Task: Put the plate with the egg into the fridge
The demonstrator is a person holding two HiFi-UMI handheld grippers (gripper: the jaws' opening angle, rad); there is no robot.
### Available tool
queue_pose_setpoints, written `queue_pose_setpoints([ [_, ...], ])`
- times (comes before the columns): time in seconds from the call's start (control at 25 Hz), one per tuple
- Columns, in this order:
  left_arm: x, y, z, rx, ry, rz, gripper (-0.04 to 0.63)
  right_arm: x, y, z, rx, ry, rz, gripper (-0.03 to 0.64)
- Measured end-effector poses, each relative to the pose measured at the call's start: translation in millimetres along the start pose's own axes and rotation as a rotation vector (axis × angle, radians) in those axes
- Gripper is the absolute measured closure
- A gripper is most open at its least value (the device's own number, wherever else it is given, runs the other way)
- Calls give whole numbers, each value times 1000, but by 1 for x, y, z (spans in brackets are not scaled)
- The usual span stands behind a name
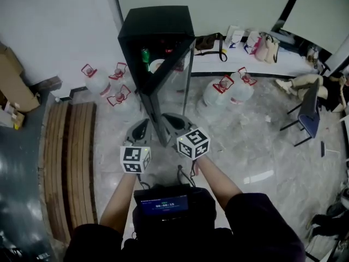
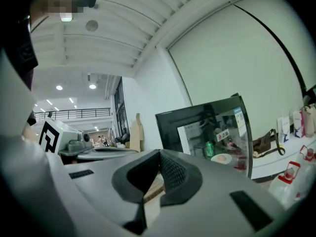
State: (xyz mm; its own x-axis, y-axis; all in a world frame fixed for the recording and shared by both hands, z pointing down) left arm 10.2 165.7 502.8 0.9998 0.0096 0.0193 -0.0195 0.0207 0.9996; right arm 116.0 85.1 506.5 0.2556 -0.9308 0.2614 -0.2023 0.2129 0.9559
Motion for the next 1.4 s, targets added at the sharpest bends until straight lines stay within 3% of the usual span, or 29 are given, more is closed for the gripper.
queue_pose_setpoints([
  [0.28,-27,-10,9,35,2,-15,586,-18,-16,25,25,-32,-42,611],
  [0.72,-29,-13,26,47,50,-18,586,-9,-19,28,48,22,-42,611],
  [1.4,-27,-6,42,38,60,-29,586,7,-22,30,60,28,-44,611],
])
Point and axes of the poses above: the fingertips, and each gripper's own axes: z forward along the fingers, x to its right, y out of its underside, the point moved 6 cm from there along -z, backward along the fingers, and after that the axes turned 10 degrees about x, right-handed, at the moved point
